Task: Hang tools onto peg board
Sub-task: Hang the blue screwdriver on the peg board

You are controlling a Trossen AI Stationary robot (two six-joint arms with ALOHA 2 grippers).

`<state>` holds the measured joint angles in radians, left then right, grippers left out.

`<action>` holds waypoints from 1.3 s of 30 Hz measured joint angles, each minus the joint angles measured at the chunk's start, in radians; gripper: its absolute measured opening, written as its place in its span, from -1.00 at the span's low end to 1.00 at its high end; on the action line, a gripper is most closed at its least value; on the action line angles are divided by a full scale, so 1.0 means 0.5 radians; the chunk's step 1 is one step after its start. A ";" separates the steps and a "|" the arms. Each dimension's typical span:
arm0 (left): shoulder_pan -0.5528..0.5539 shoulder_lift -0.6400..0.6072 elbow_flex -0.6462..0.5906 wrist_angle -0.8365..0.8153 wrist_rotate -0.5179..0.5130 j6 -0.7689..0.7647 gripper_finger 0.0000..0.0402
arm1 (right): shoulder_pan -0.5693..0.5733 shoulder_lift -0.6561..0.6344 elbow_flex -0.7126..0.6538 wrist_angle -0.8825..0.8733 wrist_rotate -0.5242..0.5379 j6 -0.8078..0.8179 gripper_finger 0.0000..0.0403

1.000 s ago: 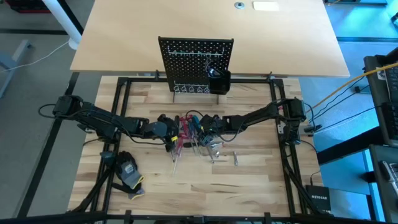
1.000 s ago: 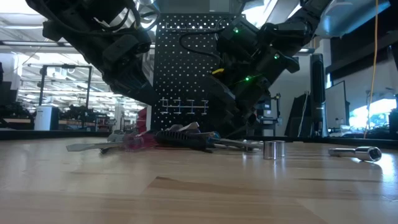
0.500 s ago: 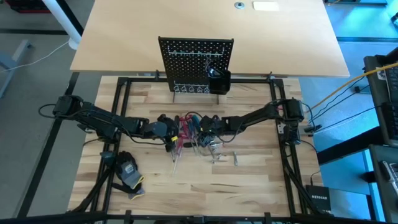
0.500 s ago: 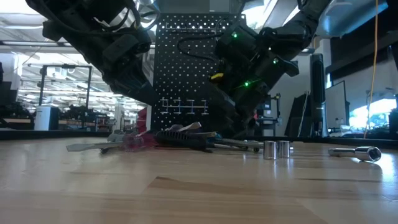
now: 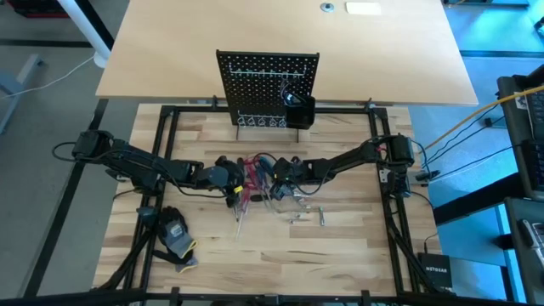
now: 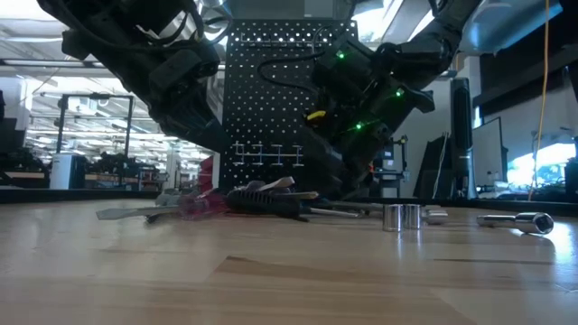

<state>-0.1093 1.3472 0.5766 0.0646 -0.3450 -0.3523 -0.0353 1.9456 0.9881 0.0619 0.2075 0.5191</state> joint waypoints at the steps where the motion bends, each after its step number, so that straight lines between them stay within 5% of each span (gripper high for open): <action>1: 0.000 0.000 0.000 0.000 0.000 0.000 -0.13 | 0.000 0.000 -0.001 0.005 0.005 0.000 -0.22; 26: 0.000 0.000 0.000 -0.001 0.000 0.000 -0.13 | 0.002 -0.144 -0.006 0.127 0.057 -0.046 -0.28; 39: 0.000 0.001 0.000 0.145 -0.001 0.008 -0.13 | 0.005 -0.506 -0.004 0.134 0.056 -0.276 -0.30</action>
<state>-0.1093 1.3476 0.5766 0.1373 -0.3456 -0.3481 -0.0330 1.6927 0.9859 0.1288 0.2358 0.3809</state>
